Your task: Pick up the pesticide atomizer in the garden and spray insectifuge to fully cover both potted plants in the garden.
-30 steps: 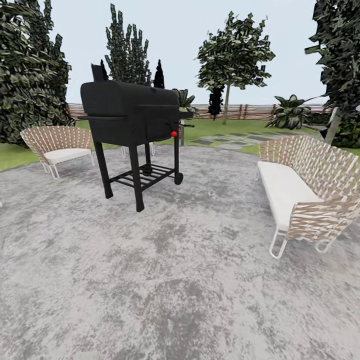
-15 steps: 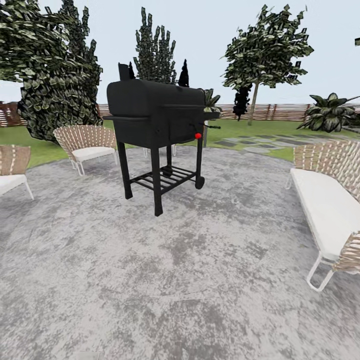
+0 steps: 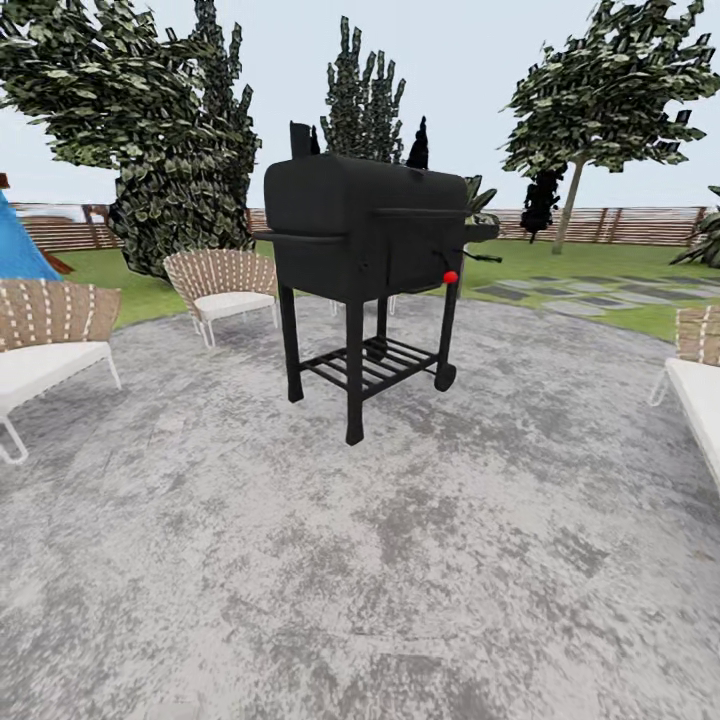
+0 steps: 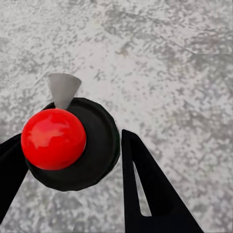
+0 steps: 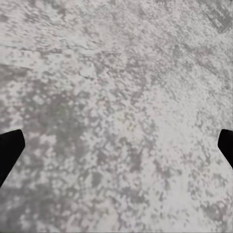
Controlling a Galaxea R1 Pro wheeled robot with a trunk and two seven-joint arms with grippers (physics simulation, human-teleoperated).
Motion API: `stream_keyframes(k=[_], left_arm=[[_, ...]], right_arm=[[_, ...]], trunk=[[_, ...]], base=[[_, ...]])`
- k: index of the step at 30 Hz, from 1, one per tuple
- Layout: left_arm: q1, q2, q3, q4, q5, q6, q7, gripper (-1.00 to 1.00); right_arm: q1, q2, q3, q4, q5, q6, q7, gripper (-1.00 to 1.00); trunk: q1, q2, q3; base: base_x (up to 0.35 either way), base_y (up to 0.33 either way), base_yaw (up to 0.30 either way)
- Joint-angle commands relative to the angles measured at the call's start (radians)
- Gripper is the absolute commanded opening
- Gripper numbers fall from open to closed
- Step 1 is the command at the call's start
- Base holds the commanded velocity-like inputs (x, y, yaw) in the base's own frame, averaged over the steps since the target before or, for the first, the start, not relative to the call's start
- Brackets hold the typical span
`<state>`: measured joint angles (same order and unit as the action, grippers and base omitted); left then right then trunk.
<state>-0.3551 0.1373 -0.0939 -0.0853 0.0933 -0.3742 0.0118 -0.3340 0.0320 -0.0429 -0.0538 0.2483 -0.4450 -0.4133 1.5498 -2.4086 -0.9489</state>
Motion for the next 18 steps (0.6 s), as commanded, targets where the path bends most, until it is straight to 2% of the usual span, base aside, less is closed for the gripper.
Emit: stream_keyframes(k=[1, 7, 18], left_arm=[[-0.001, 0.000, -0.009, 0.001, 0.009, -0.003, 0.002, -1.00], [-0.001, 0.000, -0.009, 0.001, 0.009, -0.003, 0.004, -1.00], [-0.001, 0.001, -0.009, 0.001, 0.010, -0.003, 0.006, -1.00]], right_arm=[[0.000, 0.000, -0.005, 0.001, 0.009, -0.001, -0.005, 1.00], [0.000, 0.000, -0.005, 0.001, 0.009, -0.001, -0.005, 1.00], [0.000, 0.000, -0.005, 0.001, 0.009, -0.001, -0.005, 1.00]], trunk=[[0.000, 0.000, -0.001], [0.000, 0.000, -0.001], [0.000, 0.000, -0.001]], base=[[0.339, 0.000, 0.275], [0.336, -0.052, 0.275], [0.308, -0.129, 0.275]])
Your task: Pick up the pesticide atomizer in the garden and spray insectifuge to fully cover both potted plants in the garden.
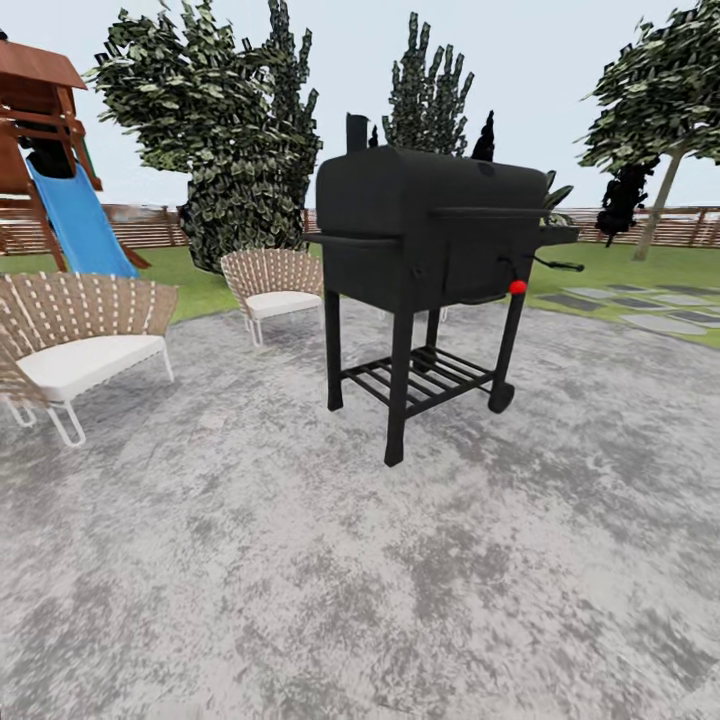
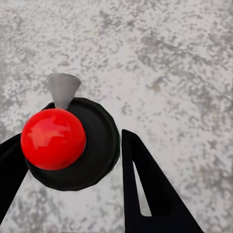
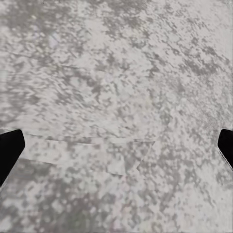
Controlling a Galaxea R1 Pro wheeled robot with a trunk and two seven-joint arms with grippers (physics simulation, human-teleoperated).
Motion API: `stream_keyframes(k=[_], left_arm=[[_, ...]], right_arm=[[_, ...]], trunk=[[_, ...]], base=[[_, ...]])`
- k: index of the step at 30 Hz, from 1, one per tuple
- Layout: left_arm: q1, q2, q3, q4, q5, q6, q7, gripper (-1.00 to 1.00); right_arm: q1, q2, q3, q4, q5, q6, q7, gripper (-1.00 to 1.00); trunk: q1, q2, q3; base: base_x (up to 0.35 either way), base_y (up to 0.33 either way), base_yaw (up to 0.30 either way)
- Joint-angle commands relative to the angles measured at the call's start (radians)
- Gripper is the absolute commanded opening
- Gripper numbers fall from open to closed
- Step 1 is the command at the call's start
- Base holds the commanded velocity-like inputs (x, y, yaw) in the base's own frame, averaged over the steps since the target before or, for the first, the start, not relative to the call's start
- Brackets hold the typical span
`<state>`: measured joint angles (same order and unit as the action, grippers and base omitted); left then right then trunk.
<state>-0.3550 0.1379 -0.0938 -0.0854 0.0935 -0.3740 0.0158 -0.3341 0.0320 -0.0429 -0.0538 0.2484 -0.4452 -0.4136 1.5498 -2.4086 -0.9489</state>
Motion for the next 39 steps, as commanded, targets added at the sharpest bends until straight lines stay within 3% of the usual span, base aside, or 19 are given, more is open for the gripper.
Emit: stream_keyframes(k=[1, 21, 39], left_arm=[[-0.001, 0.000, -0.009, 0.001, 0.010, -0.003, 0.003, -1.00], [-0.001, 0.000, -0.007, 0.001, 0.011, -0.003, 0.007, -1.00], [-0.001, 0.000, -0.007, 0.001, 0.012, -0.002, 0.008, -1.00]], right_arm=[[0.000, 0.000, -0.005, 0.001, 0.009, -0.001, -0.005, 1.00], [0.000, 0.000, -0.005, 0.002, 0.009, -0.001, -0.005, 1.00], [0.000, 0.000, -0.005, 0.002, 0.009, -0.001, -0.005, 1.00]], trunk=[[0.000, 0.000, -0.001], [0.000, 0.000, -0.001], [0.000, 0.000, -0.001]], base=[[0.301, -0.135, 0.275], [0.299, -0.140, 0.275], [0.338, -0.011, 0.275]])
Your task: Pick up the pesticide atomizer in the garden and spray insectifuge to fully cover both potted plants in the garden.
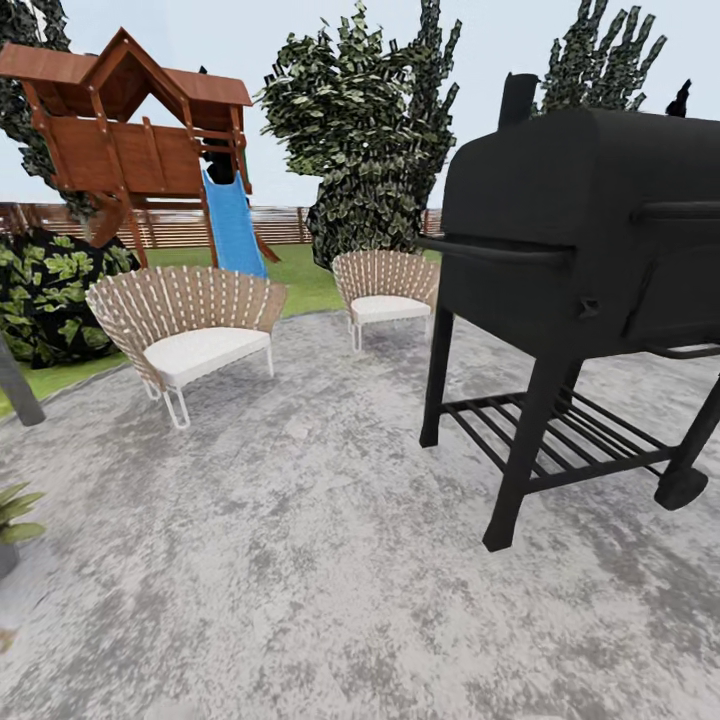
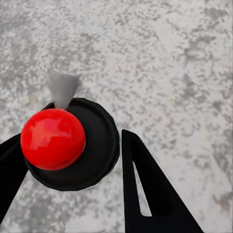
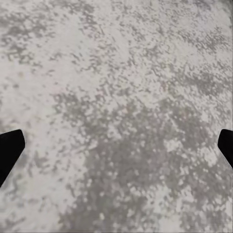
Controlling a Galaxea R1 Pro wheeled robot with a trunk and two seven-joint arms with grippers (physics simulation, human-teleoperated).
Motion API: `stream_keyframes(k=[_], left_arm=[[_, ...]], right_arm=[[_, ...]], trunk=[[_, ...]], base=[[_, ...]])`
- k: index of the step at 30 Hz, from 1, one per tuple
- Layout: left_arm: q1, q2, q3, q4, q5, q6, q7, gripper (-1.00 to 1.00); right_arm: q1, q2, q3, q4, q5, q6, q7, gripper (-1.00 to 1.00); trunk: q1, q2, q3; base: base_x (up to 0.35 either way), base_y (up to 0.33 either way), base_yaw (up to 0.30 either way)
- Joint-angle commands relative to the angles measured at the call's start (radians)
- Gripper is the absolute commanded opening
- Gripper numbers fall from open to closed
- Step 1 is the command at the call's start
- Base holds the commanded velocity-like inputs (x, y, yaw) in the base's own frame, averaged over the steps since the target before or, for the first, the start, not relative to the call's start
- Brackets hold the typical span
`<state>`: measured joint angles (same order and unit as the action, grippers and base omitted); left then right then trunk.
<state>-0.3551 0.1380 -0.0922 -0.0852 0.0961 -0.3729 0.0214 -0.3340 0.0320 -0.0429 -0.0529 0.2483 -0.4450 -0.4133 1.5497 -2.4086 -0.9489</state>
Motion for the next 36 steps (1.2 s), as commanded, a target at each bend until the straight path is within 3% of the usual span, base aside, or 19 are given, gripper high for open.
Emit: stream_keyframes(k=[1, 12, 21, 36], left_arm=[[-0.001, 0.000, -0.009, 0.001, 0.010, -0.003, 0.003, -1.00], [-0.001, -0.001, -0.010, 0.001, 0.010, -0.004, 0.002, -1.00], [-0.001, -0.003, -0.009, 0.001, 0.011, -0.003, 0.003, -1.00], [-0.001, -0.003, -0.009, 0.001, 0.011, -0.002, 0.005, -1.00]], right_arm=[[0.000, 0.000, -0.005, 0.001, 0.009, -0.001, -0.005, 1.00], [0.000, 0.000, -0.005, 0.001, 0.010, -0.001, -0.005, 1.00], [0.000, 0.000, -0.005, 0.001, 0.010, -0.001, -0.005, 1.00], [0.000, 0.000, -0.005, 0.001, 0.009, -0.001, -0.005, 1.00]], trunk=[[0.000, 0.000, -0.001], [0.000, 0.000, -0.001], [0.000, 0.000, -0.001], [0.000, 0.000, -0.001]], base=[[0.340, 0.033, 0.275], [0.323, 0.096, 0.275], [0.071, 0.007, 0.275], [0.328, -0.074, 0.275]])
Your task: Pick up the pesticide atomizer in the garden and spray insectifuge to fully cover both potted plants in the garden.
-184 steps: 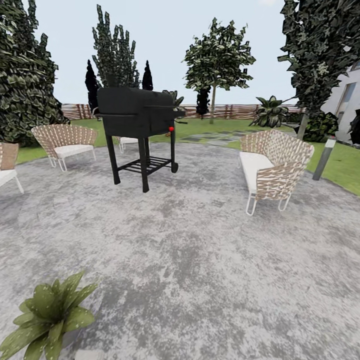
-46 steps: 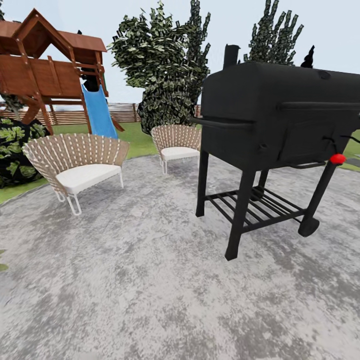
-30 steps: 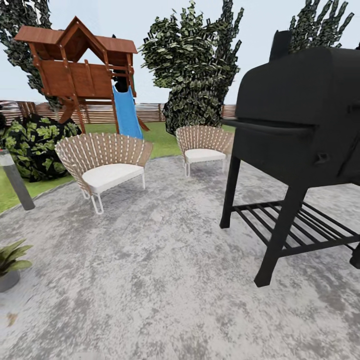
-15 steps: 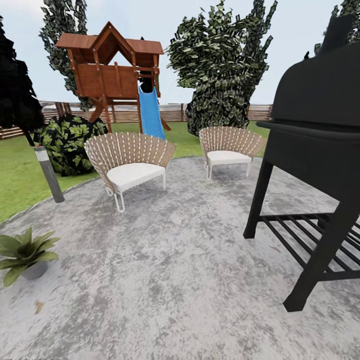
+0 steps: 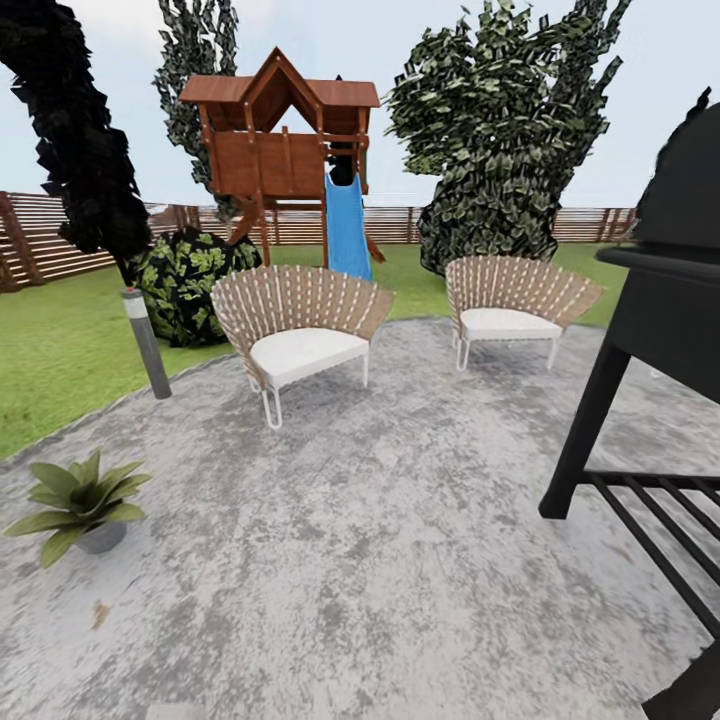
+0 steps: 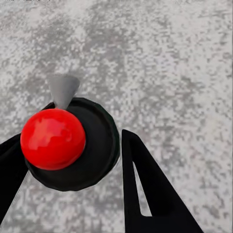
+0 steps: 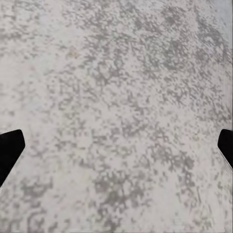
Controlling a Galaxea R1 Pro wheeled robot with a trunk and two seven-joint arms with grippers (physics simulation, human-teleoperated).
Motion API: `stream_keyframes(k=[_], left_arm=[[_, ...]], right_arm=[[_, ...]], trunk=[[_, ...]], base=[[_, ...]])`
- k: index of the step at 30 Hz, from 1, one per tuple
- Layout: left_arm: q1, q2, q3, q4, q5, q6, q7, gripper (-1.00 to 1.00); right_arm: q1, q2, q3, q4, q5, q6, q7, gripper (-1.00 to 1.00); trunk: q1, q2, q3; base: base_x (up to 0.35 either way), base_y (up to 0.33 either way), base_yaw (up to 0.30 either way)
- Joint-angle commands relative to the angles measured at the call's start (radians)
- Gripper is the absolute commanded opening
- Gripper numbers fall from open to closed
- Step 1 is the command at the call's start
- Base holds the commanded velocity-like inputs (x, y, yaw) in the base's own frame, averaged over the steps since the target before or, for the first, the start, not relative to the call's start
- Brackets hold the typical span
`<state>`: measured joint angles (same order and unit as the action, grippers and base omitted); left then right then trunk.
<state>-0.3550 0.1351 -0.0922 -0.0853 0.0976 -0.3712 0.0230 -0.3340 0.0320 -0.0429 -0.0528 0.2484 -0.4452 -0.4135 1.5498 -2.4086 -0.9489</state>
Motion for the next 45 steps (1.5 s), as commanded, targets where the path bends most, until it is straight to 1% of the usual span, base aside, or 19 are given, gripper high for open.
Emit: stream_keyframes(k=[1, 17, 27, 39, 45], left_arm=[[-0.001, 0.001, -0.009, 0.001, 0.010, -0.003, 0.003, -1.00], [-0.001, 0.001, -0.008, 0.001, 0.010, -0.003, 0.003, -1.00], [-0.001, 0.001, -0.009, 0.001, 0.010, -0.003, 0.003, -1.00], [-0.001, 0.001, -0.009, 0.001, 0.010, -0.004, 0.003, -1.00], [-0.001, 0.001, -0.009, 0.001, 0.010, -0.005, 0.002, -1.00]], right_arm=[[0.000, 0.000, -0.005, 0.001, 0.009, -0.001, -0.005, 1.00], [0.000, 0.000, -0.005, 0.001, 0.009, -0.001, -0.005, 1.00], [0.000, 0.000, -0.005, 0.001, 0.010, -0.001, -0.005, 1.00], [0.000, 0.000, -0.005, 0.001, 0.010, -0.001, -0.005, 1.00], [0.000, 0.000, -0.005, 0.001, 0.010, -0.001, -0.005, 1.00]], trunk=[[0.000, 0.000, -0.001], [0.000, 0.000, -0.001], [0.000, 0.000, -0.001], [0.000, 0.000, -0.001], [0.000, 0.000, -0.001]], base=[[0.339, -0.085, 0.275], [0.340, -0.020, 0.275], [0.340, 0.079, 0.275], [0.339, 0.007, 0.275], [0.147, 0.000, 0.275]])
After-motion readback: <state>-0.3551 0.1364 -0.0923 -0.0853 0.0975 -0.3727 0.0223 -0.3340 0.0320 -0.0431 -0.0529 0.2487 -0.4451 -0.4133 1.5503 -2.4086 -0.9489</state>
